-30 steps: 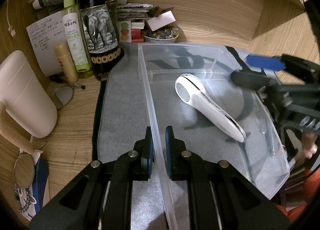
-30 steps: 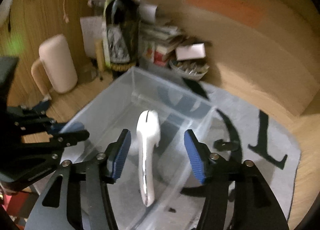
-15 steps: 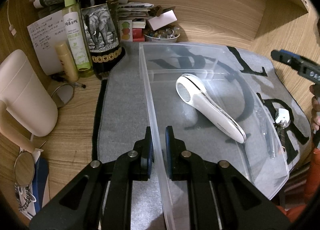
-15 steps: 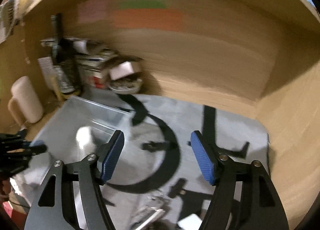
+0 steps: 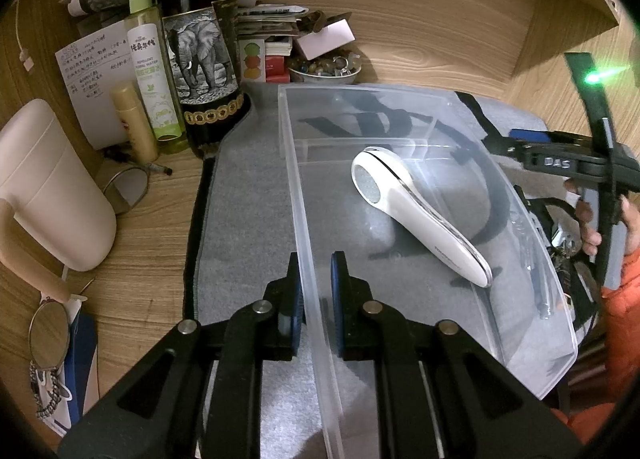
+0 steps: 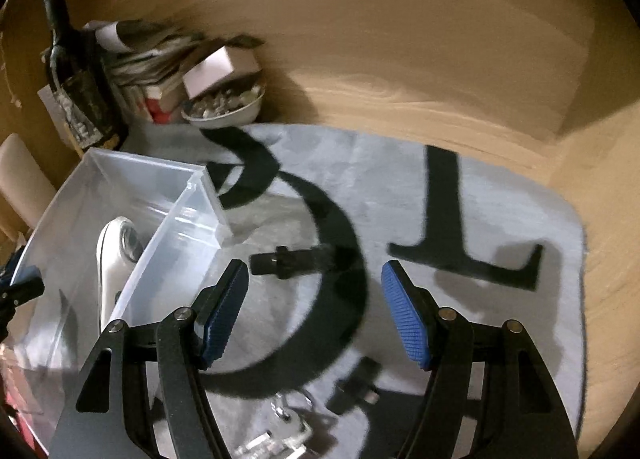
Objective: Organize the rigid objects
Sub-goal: 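Grasp the small black plastic piece with the right tool, then carry the black piece into the box and release it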
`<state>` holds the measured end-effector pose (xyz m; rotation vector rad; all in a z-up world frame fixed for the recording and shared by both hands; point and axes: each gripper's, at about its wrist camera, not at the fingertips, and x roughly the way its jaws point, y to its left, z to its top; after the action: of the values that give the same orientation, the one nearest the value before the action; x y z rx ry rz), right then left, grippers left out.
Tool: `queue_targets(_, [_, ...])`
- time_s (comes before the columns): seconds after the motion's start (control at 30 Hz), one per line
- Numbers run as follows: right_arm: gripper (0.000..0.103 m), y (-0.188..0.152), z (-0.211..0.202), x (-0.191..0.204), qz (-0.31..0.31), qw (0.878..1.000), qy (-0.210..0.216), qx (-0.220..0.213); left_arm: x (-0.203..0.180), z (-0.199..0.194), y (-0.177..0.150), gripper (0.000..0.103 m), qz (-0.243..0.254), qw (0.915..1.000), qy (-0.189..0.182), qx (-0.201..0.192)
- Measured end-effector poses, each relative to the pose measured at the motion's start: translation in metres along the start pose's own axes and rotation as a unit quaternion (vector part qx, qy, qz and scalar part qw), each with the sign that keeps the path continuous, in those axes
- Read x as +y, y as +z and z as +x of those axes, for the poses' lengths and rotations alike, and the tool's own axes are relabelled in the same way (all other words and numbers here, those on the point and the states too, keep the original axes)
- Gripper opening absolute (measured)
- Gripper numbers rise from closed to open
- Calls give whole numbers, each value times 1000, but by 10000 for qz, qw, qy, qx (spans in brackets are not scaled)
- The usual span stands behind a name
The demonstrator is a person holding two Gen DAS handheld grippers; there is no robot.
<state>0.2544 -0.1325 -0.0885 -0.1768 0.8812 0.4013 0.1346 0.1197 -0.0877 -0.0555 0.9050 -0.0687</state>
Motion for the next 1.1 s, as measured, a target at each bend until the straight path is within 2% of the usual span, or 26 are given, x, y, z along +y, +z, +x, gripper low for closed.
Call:
queue_targets(0.13, [72, 3, 21, 9, -218, 9996, -15, 187, -1, 0, -1, 11, -4, 10000, 4, 0])
queue_targets(0.37, [71, 8, 40, 16, -353, 9986, -199, 350, -1, 1, -1, 11, -3, 10000, -28, -6])
queue_targets(0.43, [55, 7, 43, 16, -361, 9982, -128, 454, -1, 1, -1, 11, -6, 10000, -47, -9])
queue_targets(0.47, [55, 7, 44, 16, -377, 9979, -104, 517, -1, 1, -1, 11, -10, 10000, -50, -8])
queue_targets(0.77, [54, 4, 17, 13, -280, 9994, -97, 182, -2, 1, -1, 11, 10, 10000, -29, -15])
queue_targets(1.1, [54, 10, -49, 22, -420, 9973, 10, -594, -1, 1, 1, 11, -47, 10000, -37, -18])
